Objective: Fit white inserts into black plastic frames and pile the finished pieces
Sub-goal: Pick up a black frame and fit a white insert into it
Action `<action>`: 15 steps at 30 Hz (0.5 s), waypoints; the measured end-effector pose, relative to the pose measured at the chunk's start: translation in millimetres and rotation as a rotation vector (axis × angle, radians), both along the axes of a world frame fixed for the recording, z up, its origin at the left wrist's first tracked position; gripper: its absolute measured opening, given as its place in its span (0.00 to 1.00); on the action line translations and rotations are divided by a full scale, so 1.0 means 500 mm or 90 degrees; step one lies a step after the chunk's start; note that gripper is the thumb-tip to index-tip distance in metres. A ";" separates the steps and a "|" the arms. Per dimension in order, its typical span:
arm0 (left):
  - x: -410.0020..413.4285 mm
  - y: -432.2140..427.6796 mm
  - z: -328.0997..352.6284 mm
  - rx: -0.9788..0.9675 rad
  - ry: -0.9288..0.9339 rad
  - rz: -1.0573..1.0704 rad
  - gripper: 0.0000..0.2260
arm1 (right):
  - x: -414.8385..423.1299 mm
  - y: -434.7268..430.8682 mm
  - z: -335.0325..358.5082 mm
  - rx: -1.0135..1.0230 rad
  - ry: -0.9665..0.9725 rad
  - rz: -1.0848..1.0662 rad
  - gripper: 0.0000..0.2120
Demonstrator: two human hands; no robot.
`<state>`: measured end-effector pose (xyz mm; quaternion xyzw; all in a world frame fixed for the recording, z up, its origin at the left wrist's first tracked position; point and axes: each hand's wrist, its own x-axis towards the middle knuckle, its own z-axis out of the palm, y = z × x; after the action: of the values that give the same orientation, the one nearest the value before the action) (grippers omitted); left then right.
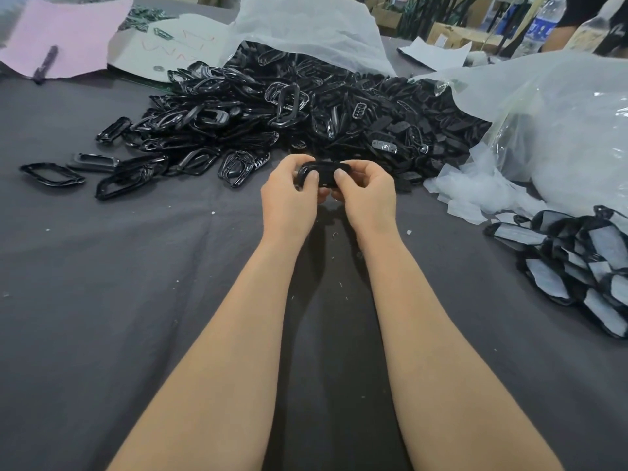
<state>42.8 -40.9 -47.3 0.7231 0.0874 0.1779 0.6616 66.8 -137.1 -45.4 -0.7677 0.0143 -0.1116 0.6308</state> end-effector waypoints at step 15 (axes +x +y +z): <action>-0.001 -0.071 0.022 0.015 0.007 -0.003 0.05 | -0.009 -0.084 0.037 -0.309 -0.060 -0.142 0.14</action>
<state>42.4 -76.3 -36.5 0.7320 0.0867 0.1734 0.6531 62.5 -179.1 -27.0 -0.8843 0.0418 -0.2161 0.4119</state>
